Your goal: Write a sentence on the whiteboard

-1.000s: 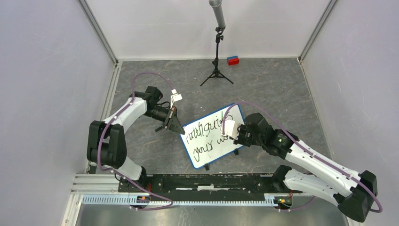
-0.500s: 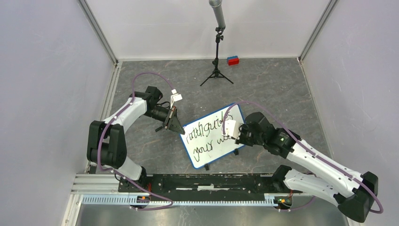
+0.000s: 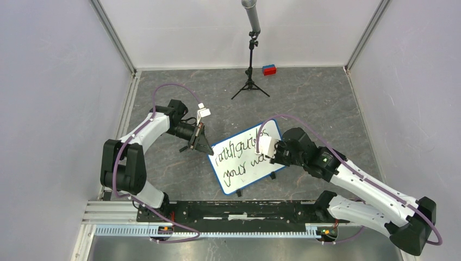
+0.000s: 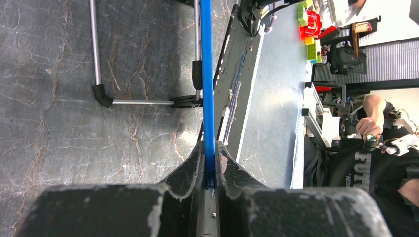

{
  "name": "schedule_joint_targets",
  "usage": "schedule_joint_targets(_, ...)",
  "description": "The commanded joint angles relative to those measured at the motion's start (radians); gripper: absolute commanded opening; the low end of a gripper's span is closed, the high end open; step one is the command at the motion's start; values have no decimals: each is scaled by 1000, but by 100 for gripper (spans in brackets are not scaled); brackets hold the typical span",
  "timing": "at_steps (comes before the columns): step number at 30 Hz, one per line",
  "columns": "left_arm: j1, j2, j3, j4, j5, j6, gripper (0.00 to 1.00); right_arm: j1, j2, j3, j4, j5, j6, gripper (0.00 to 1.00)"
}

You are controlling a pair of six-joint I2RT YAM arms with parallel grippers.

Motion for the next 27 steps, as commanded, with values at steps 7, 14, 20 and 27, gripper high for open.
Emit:
schedule_joint_targets(7,-9,-4,6,22,-24,61,2,-2,22,-23,61,32,-10,0)
schedule_joint_targets(14,-9,-4,5,21,-25,60,2,-22,21,-31,51,82,4,0)
schedule_joint_targets(20,-9,0,6,20,-25,60,2,-31,1,-50,16,65,-1,0)
schedule_joint_targets(27,-9,3,6,20,-25,62,3,-30,1,-74,-21,6,-21,0)
